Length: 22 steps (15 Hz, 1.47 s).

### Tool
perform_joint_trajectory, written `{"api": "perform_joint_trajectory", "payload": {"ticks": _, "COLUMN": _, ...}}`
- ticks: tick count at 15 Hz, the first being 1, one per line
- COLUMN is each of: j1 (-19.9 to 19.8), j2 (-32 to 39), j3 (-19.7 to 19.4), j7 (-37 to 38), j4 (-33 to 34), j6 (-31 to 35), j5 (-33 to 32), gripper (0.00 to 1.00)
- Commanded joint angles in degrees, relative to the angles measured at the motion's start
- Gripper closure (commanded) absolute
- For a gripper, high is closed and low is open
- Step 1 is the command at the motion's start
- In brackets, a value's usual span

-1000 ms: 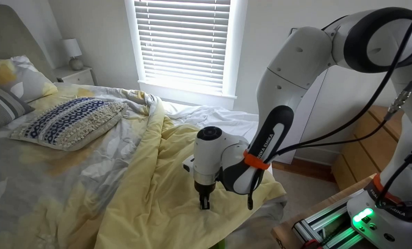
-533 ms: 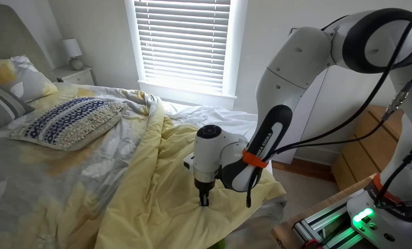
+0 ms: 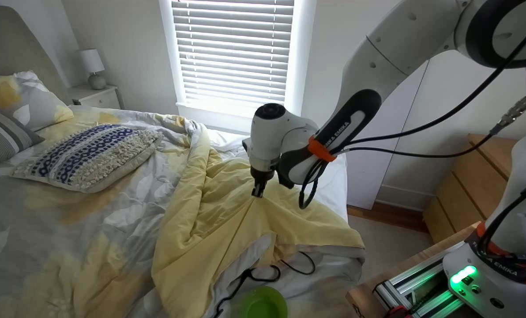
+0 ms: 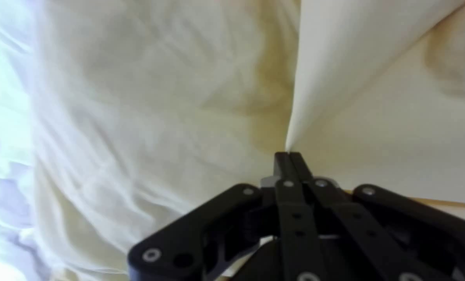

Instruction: Spread the blanket over the corner of the bed

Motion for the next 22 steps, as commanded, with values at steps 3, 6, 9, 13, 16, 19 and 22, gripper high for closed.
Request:
{"api": "perform_joint_trajectory", "payload": {"ticks": 3, "j1": -0.48, "j2": -9.22, "j3": -7.35, "j7": 15.29, "j4": -4.14, "j6": -9.76, "j5": -12.34, "gripper": 1.00}}
{"api": "perform_joint_trajectory", "payload": {"ticks": 6, "j1": -3.18, "j2": -12.73, "j3": -6.34, "j7": 23.99, "j4": -5.04, "j6": -16.99, "j5": -16.34, "gripper": 1.00}}
{"api": "perform_joint_trajectory", "payload": {"ticks": 9, "j1": -7.99, "j2": -11.79, "j3": -1.72, "j7": 24.89, "j4": -3.03, "j6": -19.16, "j5": -16.35, "gripper": 1.00}}
{"api": "perform_joint_trajectory", "payload": {"ticks": 13, "j1": -10.91, "j2": -12.19, "j3": 1.39, "j7": 25.31, "j4": -2.94, "j6": -19.78, "j5": -16.39, "gripper": 0.99}}
{"api": "perform_joint_trajectory", "payload": {"ticks": 16, "j1": -11.15, "j2": -12.14, "j3": 1.66, "j7": 25.30, "j4": -2.94, "j6": -19.78, "j5": -16.39, "gripper": 1.00}}
{"api": "perform_joint_trajectory", "payload": {"ticks": 19, "j1": -13.45, "j2": -7.95, "j3": 0.70, "j7": 31.43, "j4": 2.77, "j6": -18.92, "j5": -22.39, "gripper": 1.00}}
{"api": "perform_joint_trajectory", "payload": {"ticks": 22, "j1": -19.93, "j2": -15.67, "j3": -0.29, "j7": 32.63, "j4": -0.31, "j6": -20.78, "j5": -26.38, "gripper": 1.00}}
